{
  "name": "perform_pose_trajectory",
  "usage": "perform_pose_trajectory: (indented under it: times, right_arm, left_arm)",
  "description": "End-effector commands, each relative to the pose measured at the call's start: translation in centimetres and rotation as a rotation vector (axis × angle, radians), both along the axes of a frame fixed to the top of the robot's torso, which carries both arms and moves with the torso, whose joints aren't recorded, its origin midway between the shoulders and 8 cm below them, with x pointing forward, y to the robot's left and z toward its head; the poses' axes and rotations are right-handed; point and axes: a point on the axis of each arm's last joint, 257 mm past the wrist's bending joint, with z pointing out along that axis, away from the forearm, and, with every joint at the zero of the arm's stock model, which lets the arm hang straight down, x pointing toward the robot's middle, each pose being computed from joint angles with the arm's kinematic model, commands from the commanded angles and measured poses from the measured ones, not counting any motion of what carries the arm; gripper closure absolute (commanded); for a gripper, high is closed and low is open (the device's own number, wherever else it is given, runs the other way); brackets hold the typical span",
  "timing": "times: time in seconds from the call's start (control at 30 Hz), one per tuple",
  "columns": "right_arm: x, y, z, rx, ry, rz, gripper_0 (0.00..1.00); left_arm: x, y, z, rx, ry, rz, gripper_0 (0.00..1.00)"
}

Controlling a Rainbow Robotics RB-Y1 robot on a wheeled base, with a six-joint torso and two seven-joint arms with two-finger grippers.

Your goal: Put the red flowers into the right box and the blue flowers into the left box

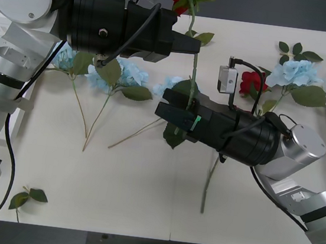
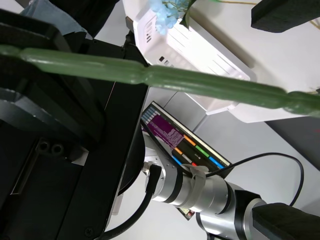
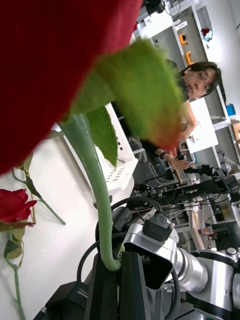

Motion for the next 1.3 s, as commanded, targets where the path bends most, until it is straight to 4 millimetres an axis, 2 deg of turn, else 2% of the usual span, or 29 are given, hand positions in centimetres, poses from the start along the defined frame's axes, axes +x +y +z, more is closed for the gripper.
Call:
perform_pose_trajectory:
  times: [0.03,0.1,0.17,0.23,0.33,0.83,0.9,0.93,1.3]
  right_arm:
    - [0.52,0.18,1.71,0.025,-0.034,-0.016,0.24]
    - [0.62,0.23,1.73,0.029,-0.025,-0.019,0.49]
    - [0.71,0.2,1.79,0.029,-0.023,-0.02,0.62]
    - [0.83,0.19,1.85,0.03,-0.018,-0.022,0.82]
    - [0.87,0.18,1.85,0.032,-0.01,-0.022,0.98]
    - [1.23,0.39,2.31,0.048,0.014,-0.025,1.0]
    - [1.24,0.41,2.37,0.048,0.014,-0.024,1.0]
    - [1.28,0.4,2.37,0.048,0.014,-0.025,1.0]
    - [1.39,0.41,2.33,0.048,0.017,-0.03,1.0]
  left_arm:
    - [-0.11,-0.39,2.19,-0.013,-0.071,-0.013,1.0]
    - [-0.11,-0.39,2.19,-0.013,-0.071,-0.013,1.0]
    - [-0.11,-0.39,2.19,-0.013,-0.071,-0.013,1.0]
    - [-0.11,-0.39,2.19,-0.013,-0.071,-0.013,1.0]
    - [-0.11,-0.39,2.19,-0.013,-0.071,-0.013,1.0]
    - [-0.11,-0.39,2.19,-0.013,-0.071,-0.013,0.99]
    - [-0.11,-0.39,2.19,-0.013,-0.071,-0.013,0.37]
    - [-0.11,-0.39,2.19,-0.013,-0.071,-0.013,0.0]
    - [-0.11,-0.39,2.19,-0.013,-0.071,-0.013,0.0]
